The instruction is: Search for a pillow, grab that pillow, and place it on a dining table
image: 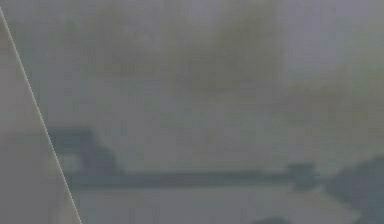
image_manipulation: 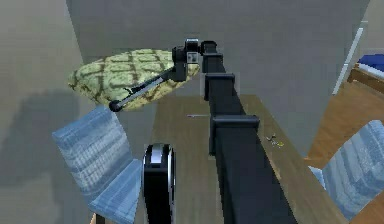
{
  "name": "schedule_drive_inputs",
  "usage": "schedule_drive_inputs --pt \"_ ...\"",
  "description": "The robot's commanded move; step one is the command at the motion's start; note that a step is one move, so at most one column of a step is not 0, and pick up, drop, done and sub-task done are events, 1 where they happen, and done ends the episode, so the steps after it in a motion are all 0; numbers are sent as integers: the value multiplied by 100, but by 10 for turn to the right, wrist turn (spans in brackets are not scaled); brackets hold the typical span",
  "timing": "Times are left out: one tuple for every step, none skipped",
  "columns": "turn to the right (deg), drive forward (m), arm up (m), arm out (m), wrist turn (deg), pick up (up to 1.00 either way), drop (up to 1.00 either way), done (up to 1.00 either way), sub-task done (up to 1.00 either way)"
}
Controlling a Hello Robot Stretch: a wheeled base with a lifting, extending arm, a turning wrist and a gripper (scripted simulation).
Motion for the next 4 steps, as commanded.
schedule_drive_inputs --pt "0 0 0 0 450 0 0 0 0" --pt "0 0 0 0 450 0 0 0 0" --pt "0 0 0 0 150 0 0 0 0" --pt "0 0 -4 0 0 0 0 0 0"
